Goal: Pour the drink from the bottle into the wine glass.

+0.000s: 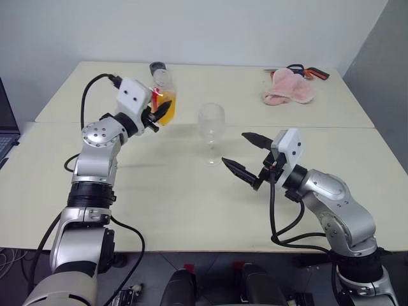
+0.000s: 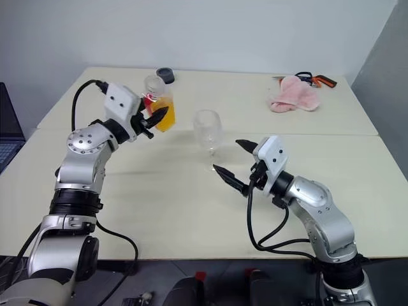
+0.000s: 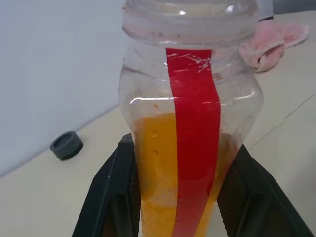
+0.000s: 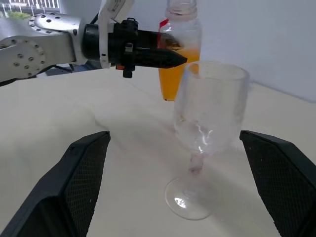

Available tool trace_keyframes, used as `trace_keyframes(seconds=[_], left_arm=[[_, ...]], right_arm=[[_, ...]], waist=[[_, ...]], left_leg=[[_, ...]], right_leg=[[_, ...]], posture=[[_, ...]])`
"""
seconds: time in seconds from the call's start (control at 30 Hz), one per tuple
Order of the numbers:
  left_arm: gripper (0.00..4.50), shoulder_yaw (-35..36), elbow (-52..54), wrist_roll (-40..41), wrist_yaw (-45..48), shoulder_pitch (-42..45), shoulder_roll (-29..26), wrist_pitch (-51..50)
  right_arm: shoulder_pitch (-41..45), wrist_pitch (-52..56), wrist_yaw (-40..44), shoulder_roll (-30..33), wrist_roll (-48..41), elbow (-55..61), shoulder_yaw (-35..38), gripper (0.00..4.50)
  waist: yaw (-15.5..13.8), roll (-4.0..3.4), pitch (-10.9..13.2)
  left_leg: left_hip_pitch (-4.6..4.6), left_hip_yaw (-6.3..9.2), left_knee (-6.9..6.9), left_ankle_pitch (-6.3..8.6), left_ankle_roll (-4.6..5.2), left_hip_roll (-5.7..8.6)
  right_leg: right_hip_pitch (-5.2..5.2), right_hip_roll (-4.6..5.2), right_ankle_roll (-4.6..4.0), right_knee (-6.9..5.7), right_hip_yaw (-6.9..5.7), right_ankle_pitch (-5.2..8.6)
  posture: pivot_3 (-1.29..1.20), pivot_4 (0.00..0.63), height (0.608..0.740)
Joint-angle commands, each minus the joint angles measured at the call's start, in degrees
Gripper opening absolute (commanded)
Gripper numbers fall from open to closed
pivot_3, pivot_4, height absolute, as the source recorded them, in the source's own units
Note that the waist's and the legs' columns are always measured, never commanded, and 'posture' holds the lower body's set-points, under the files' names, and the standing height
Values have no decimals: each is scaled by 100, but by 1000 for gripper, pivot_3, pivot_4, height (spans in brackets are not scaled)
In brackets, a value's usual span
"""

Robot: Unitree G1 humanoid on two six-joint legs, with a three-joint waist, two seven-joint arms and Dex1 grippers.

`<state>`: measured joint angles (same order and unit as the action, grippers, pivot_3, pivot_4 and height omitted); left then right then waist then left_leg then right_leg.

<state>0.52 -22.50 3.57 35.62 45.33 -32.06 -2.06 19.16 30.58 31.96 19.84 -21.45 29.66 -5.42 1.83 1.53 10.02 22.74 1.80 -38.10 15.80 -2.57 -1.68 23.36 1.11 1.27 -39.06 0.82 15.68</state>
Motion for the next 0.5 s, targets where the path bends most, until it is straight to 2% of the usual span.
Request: trace_keyframes(seconds=[0.03,0.5], left_arm=[[1635,-142,235,-318,-60,280,-78,481],[1635,-606,-859,-1129,-62,905,-145,1932]], right_arm=[[231,-279,-174,-71,108,119,64,4500],[550,-466,-201,-116,177,-371,42,4500]], waist=[[-2,0,0],[-16,0,0]], left_leg=[[0,-1,0,0,0,1],[5,-5,0,0,1,2]], right_leg=[[0,1,0,0,1,0],[5,1,0,2,0,0]], posture=[[0,150,740],[0,150,740]])
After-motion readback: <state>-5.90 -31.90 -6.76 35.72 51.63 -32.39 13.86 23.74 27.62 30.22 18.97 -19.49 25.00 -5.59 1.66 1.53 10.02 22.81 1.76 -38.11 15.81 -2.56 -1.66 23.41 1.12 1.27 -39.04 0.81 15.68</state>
